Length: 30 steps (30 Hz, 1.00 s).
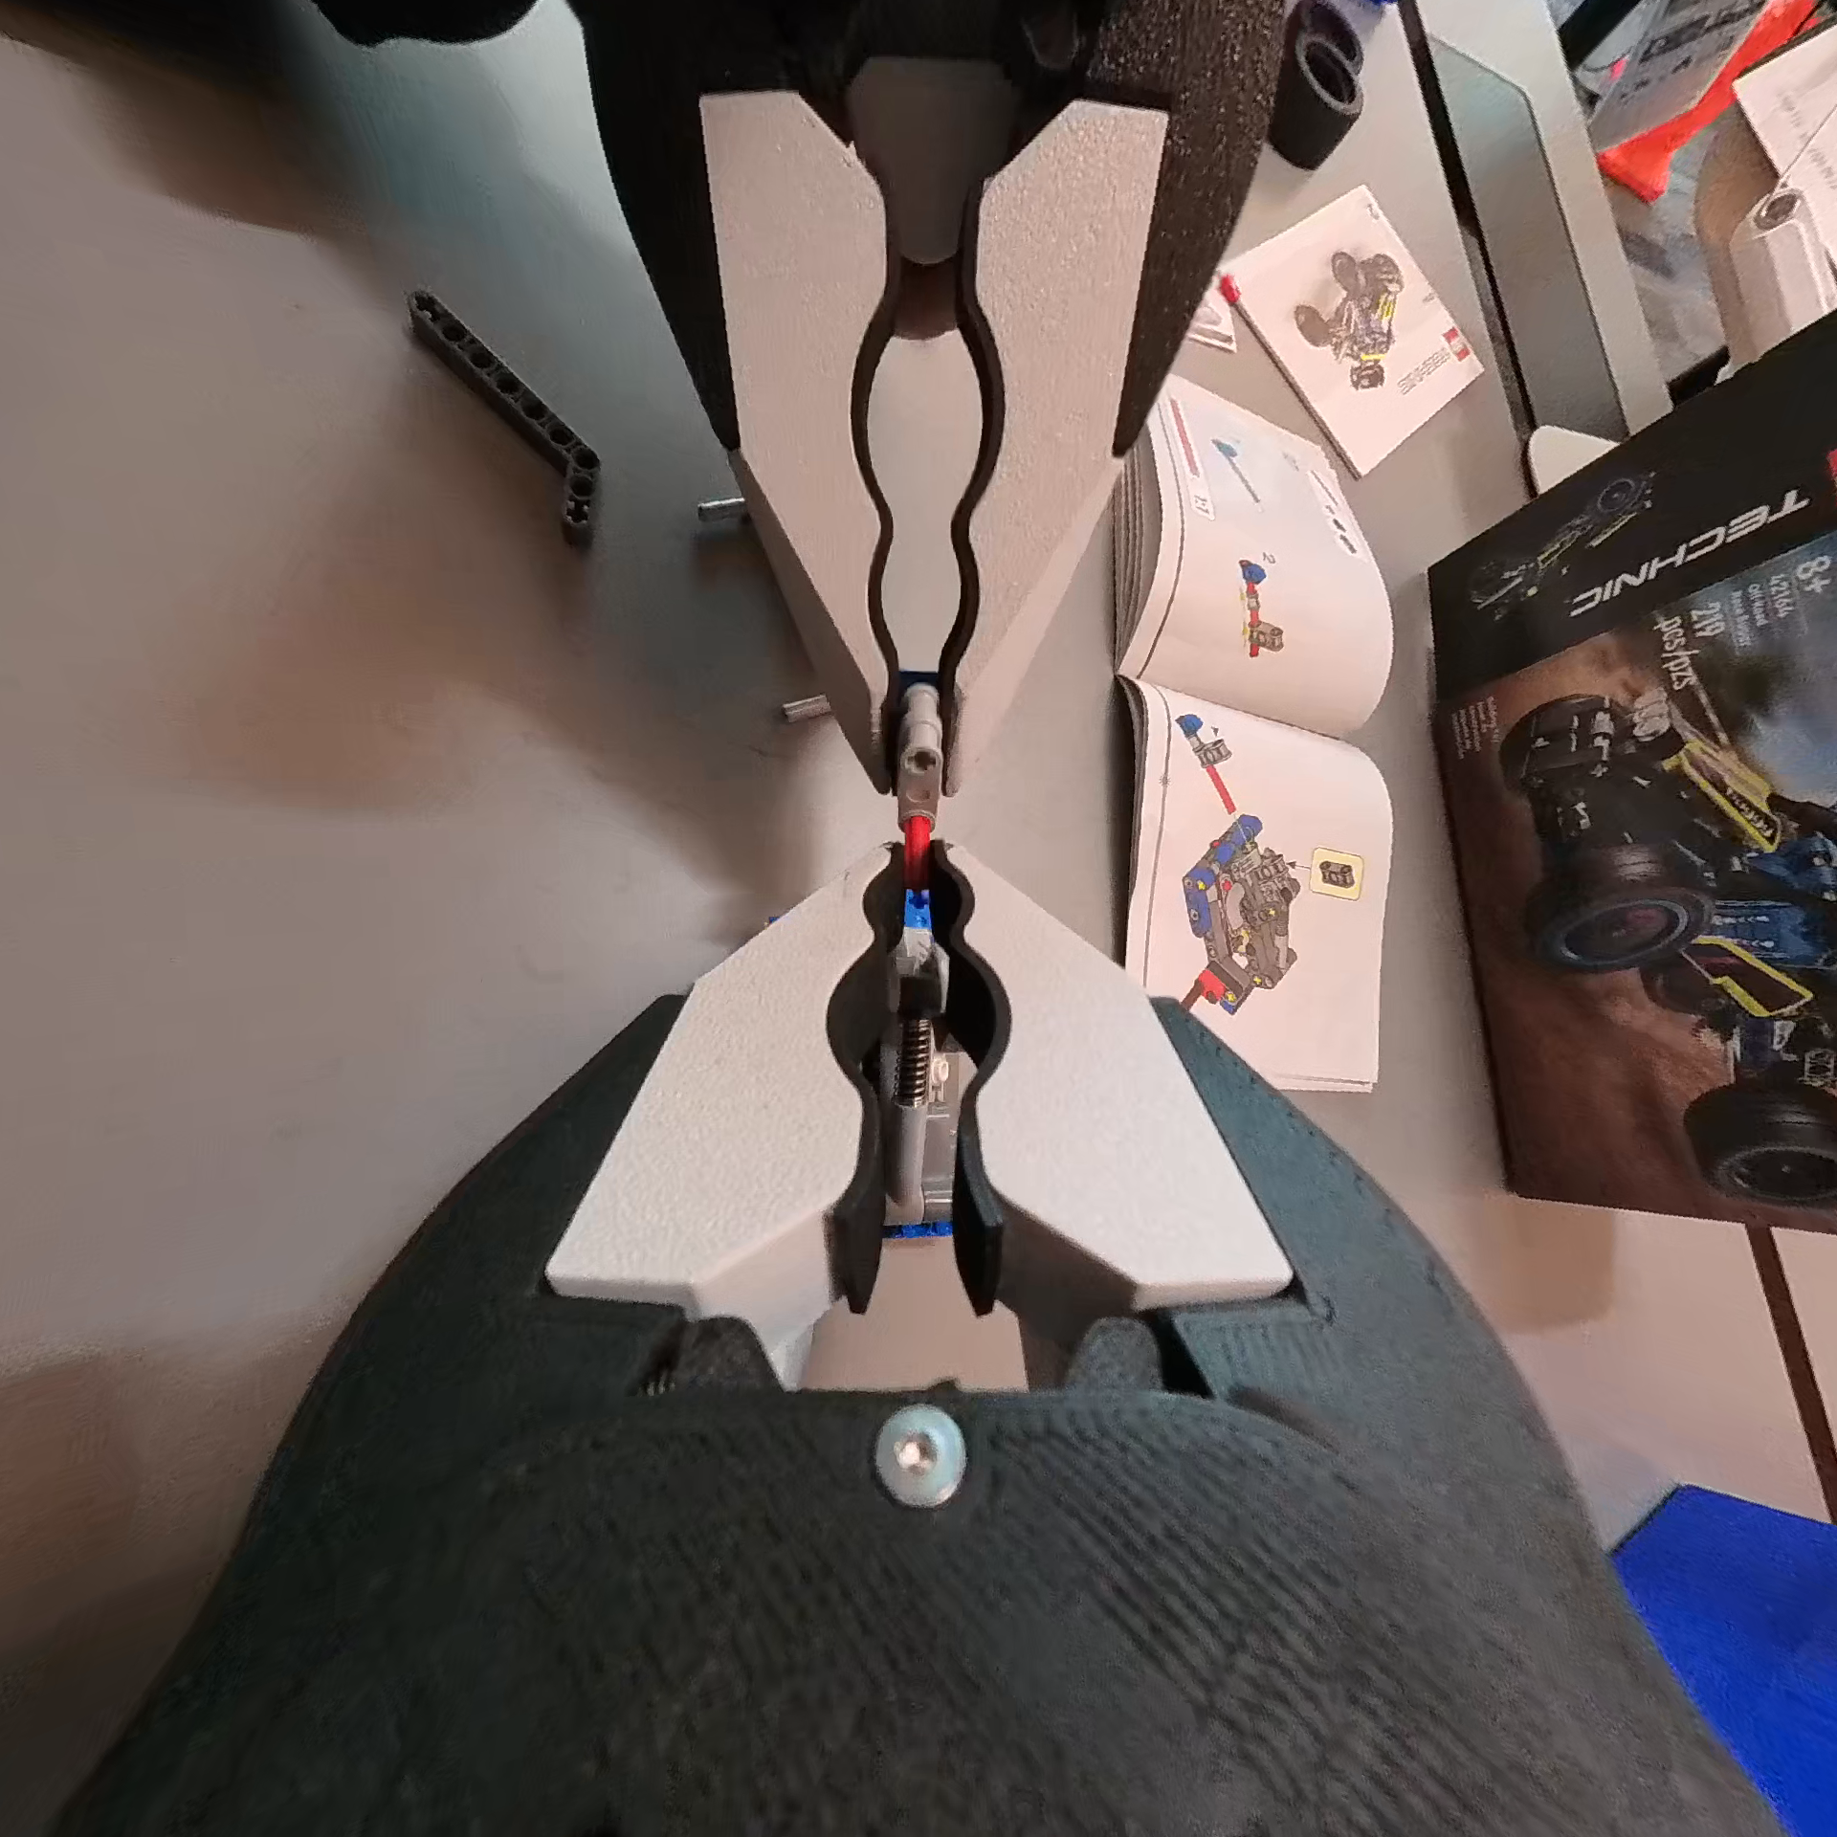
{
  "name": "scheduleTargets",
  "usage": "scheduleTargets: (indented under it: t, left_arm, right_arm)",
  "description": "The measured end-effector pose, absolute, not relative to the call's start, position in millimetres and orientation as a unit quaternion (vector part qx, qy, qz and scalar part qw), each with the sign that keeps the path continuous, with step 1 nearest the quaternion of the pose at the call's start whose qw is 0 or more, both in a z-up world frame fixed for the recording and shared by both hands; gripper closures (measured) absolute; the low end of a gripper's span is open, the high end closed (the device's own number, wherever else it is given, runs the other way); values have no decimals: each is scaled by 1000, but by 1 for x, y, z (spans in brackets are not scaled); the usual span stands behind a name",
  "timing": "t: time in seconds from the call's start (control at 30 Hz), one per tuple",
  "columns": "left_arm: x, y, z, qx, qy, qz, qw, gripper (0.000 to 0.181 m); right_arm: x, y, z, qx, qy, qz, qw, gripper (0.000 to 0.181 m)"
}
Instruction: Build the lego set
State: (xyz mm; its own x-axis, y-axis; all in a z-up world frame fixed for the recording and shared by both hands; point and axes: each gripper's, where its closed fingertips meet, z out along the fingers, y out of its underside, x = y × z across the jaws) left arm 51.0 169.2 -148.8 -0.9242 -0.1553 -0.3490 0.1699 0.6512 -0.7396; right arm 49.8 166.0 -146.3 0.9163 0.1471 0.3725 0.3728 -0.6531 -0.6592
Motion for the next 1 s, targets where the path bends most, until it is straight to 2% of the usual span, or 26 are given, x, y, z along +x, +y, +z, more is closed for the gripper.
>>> scheduleTargets:
  t: [0.27, 0.5, 0.83, 1.0]
  left_arm:
    - [48, 169, -152, -8, 880, -446, 164, 177]
    - [51, 178, -153, -31, 868, -475, 141, 177]
    - [53, 183, -169, -44, 878, -460, 120, 177]
    - [54, 183, -171, -47, 879, -460, 114, 177]
  right_arm:
    - [46, 164, -146, -896, -130, -116, 409, 179]
    - [65, 123, -132, -898, -62, -121, 418, 164]
    - [65, 117, -156, -899, -64, -84, 424, 173]
    - [62, 119, -162, -903, -80, -81, 415, 165]
